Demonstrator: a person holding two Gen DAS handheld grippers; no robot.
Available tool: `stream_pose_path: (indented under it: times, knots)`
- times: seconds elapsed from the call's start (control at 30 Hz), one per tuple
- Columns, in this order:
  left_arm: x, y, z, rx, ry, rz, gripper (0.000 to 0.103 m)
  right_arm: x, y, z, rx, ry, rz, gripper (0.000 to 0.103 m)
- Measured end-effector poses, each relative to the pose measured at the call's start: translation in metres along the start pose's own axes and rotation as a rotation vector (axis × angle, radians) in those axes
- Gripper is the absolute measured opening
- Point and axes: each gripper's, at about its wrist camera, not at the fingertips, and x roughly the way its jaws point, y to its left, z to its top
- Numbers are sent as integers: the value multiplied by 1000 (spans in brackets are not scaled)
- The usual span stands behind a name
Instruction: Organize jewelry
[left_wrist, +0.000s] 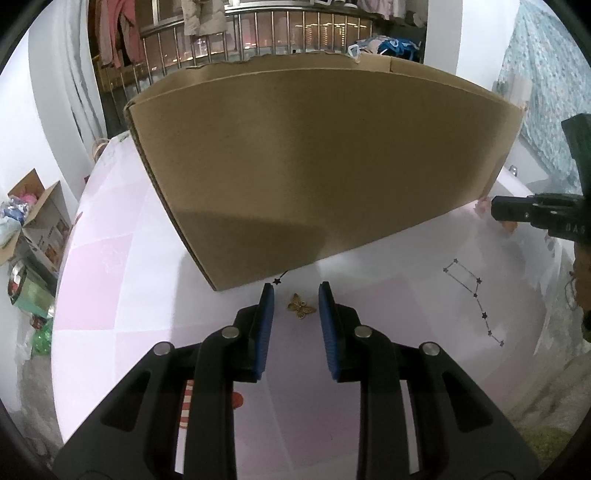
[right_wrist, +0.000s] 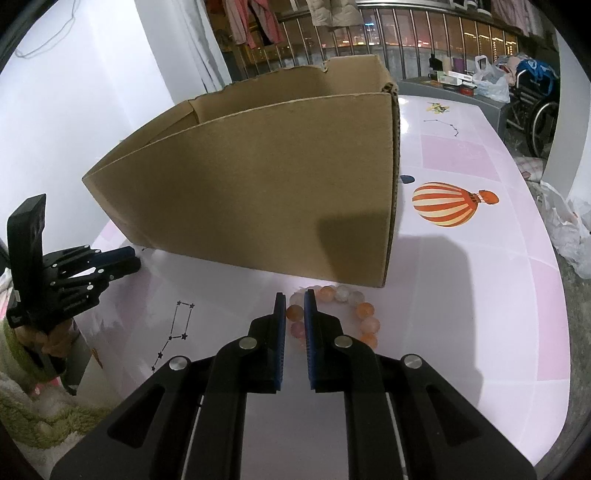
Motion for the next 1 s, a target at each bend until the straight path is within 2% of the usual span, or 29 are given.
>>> stream_pose_path:
  times: [0.13,0.23,0.7,1.0]
  knots:
    - [0,-3,0,4,2,-3,13,1,1,1,0,0,1,10]
    - [0,-5,0,6,4,1,12,1,2,0,-2,-2,2,10]
    - [0,-4,3,-13,6,9,11,-4,2,0,-3,-15,-6,10]
    - [-4,-1,2,-21,-8,21,11,1,4,-2,-42,13,-29,11]
